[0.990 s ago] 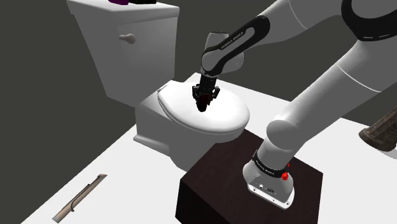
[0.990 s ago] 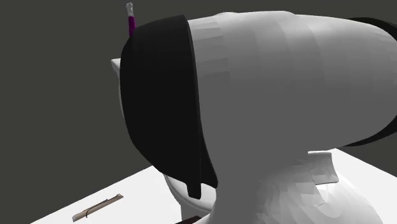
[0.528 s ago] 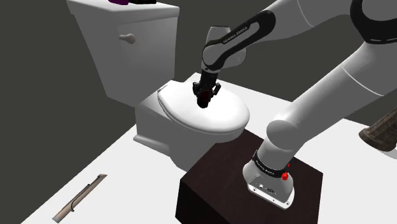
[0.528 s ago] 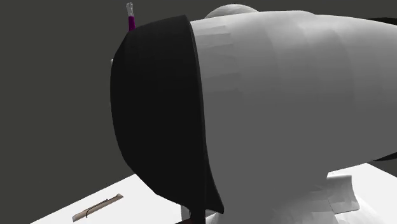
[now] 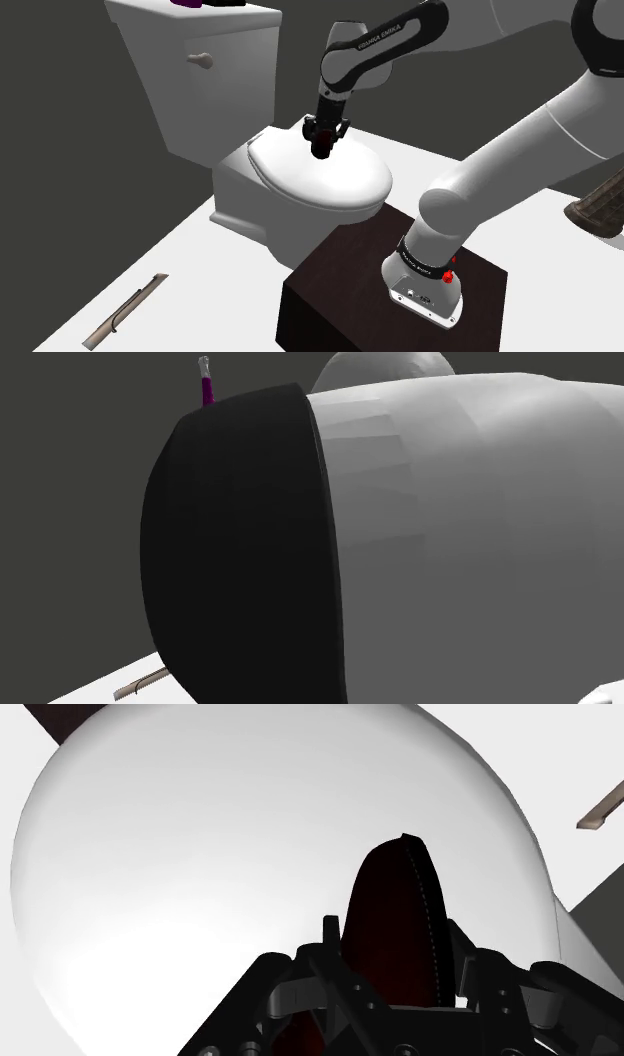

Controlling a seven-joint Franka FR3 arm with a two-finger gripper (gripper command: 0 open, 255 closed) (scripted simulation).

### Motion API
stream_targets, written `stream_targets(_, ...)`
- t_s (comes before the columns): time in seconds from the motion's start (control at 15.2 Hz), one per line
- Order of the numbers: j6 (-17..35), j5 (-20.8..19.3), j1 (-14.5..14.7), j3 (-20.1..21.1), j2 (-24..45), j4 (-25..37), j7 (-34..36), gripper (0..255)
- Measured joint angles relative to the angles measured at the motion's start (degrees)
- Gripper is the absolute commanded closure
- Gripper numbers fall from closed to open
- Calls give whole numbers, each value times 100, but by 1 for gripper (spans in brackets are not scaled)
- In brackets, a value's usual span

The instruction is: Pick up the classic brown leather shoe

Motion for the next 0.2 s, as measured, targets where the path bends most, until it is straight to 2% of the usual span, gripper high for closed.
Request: stream_targets(0.2, -231, -8, -5, -7, -139, 91, 0, 255)
